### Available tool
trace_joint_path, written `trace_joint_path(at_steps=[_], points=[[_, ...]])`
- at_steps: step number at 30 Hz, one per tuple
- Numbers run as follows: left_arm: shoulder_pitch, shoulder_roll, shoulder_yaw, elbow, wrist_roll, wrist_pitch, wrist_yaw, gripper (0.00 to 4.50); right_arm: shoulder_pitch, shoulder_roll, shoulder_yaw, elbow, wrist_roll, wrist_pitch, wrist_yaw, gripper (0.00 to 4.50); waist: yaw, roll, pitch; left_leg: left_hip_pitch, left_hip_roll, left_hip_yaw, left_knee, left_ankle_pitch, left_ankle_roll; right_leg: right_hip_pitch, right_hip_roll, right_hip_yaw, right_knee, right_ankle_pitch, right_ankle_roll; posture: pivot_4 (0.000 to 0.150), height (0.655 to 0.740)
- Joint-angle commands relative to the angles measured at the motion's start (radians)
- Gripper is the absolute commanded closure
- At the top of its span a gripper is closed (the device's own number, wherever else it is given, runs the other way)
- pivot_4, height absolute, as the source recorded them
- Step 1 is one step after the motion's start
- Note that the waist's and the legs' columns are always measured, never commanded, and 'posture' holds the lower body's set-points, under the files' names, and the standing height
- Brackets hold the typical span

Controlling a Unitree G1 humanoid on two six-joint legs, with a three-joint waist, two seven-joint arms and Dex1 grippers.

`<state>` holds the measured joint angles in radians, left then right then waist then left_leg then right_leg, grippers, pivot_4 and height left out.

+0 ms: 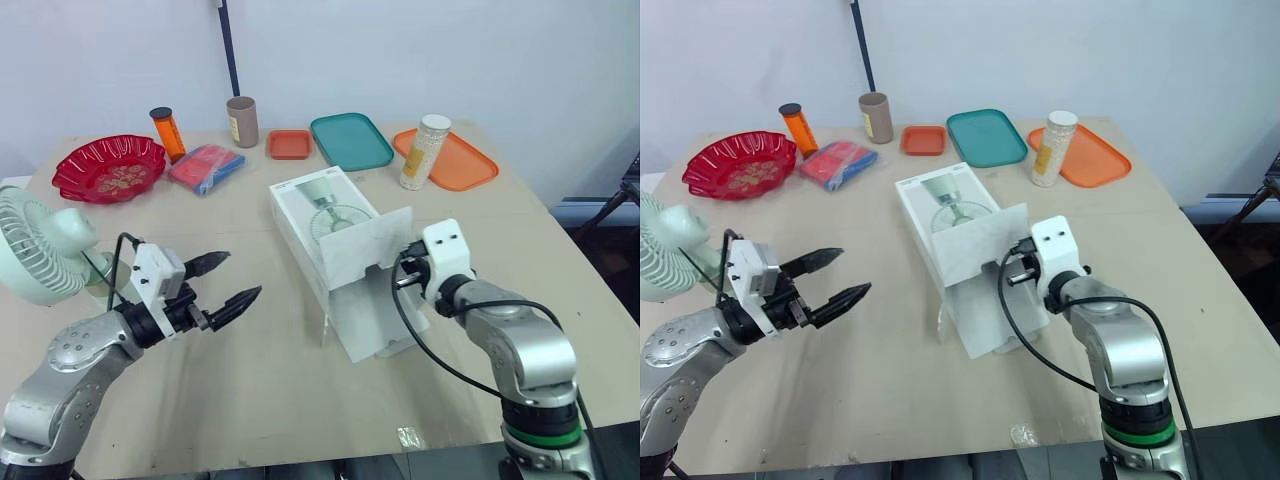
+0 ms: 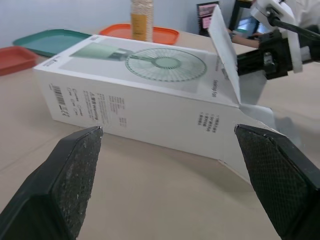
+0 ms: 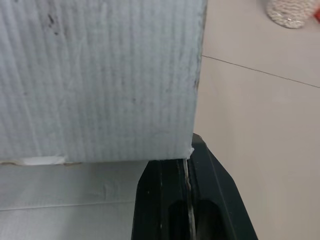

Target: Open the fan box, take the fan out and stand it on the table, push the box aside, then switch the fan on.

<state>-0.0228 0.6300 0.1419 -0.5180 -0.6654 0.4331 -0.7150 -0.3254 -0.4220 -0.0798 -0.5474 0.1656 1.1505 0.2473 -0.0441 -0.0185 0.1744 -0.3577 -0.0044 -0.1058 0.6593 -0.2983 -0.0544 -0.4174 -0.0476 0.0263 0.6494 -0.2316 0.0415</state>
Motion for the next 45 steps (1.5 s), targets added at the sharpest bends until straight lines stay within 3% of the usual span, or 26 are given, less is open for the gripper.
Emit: trace_joint_path(at_steps=[1, 11, 20, 34, 42, 45], points=[[-0.038, -0.008, -0.029, 0.019, 0.017, -0.030, -0.042, 0.00, 0.034, -0.029, -0.084, -0.079, 0.001, 0.011, -0.006, 4.46, 0.002, 0.000, 0.000, 0.000, 0.000, 0.000, 0.000, 0.000, 0.000, 0.000, 0.000, 0.000, 0.000, 0.000, 0.000, 0.150, 0.7400], [-0.122, -0.066, -0.121, 0.063, 0.029, -0.025, -0.094, 0.00, 0.204, -0.122, -0.278, -0.190, 0.060, 0.051, 0.081, 4.46, 0.002, 0.001, -0.001, 0.000, 0.000, 0.000, 0.001, 0.000, 0.000, 0.001, 0.000, 0.000, 0.000, 0.000, 0.000, 0.150, 0.7400], [-0.154, -0.108, -0.206, 0.088, 0.058, -0.039, -0.156, 0.00, 0.325, -0.212, -0.548, -0.045, 0.090, -0.001, 0.161, 4.46, 0.011, 0.003, -0.002, 0.006, -0.001, 0.000, 0.001, -0.001, 0.002, 0.010, 0.000, 0.000, -0.001, -0.001, 0.002, 0.150, 0.7400], [-0.176, -0.111, -0.214, 0.144, 0.095, -0.053, -0.200, 0.00, 0.310, -0.384, -0.549, 0.369, 0.066, -0.278, 0.242, 4.46, 0.011, 0.005, -0.003, 0.006, -0.001, 0.002, 0.001, -0.001, 0.003, 0.011, 0.001, 0.003, -0.001, -0.001, 0.002, 0.150, 0.7400], [-0.165, -0.115, -0.209, 0.145, 0.103, -0.055, -0.192, 0.00, 0.275, -0.413, -0.510, 0.425, 0.054, -0.322, 0.225, 4.46, 0.010, 0.006, -0.003, 0.006, 0.000, 0.003, 0.001, -0.001, 0.003, 0.011, 0.001, 0.004, -0.001, -0.001, 0.002, 0.150, 0.7400], [-0.163, -0.117, -0.208, 0.142, 0.105, -0.056, -0.188, 0.00, 0.281, -0.409, -0.511, 0.403, 0.049, -0.320, 0.212, 3.64, 0.011, 0.006, -0.003, 0.005, 0.000, 0.003, 0.001, -0.001, 0.003, 0.011, 0.001, 0.004, -0.001, -0.001, 0.002, 0.150, 0.7400]])
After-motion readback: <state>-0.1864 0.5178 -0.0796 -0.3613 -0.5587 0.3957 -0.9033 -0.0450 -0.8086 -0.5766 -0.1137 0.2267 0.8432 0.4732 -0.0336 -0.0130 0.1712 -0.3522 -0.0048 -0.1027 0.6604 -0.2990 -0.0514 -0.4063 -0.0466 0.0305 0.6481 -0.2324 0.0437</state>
